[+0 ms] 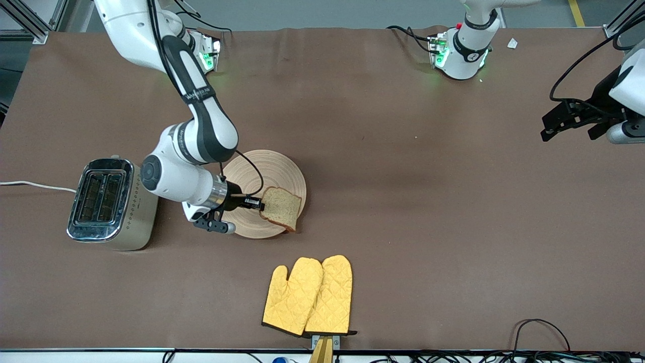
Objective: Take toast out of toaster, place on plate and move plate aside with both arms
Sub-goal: 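Carry the toast over the wooden plate and release it, then withdraw the right gripper while the left gripper reaches the plate rim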
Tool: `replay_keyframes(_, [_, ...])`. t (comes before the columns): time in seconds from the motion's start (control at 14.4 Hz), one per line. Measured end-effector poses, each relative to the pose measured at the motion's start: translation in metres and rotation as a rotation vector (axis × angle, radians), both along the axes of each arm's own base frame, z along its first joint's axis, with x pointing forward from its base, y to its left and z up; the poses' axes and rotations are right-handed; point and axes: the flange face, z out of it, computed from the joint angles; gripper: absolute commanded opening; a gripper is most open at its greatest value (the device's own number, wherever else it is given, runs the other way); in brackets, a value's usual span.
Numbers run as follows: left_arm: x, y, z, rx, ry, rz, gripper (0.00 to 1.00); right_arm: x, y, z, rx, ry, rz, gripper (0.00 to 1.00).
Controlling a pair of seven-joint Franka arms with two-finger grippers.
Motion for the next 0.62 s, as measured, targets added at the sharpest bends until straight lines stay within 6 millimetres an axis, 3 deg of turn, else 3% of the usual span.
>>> replay_keyframes(0.14, [0.0, -0.001, 0.0, 0.0, 0.0, -0.001, 1.0, -0.017, -0.02, -0.026, -0.008, 0.05, 0.068, 0.0])
replay_keyframes(0.42, [0.0, -0.002, 0.0, 0.0, 0.001, -0.003, 1.0, -0.036, -0.117, -0.04, 0.04, 0.085, 0.142, 0.0])
replay_keyframes(0.49, [-0.001, -0.002, -0.001, 0.001, 0.005, -0.004, 1.0, -0.04, -0.133, -0.04, 0.053, 0.094, 0.141, 0.0])
replay_keyframes(0.62, [0.0, -0.006, -0.005, 0.001, 0.022, -0.011, 1.0, -0.045, -0.142, -0.037, 0.069, 0.11, 0.138, 0.01])
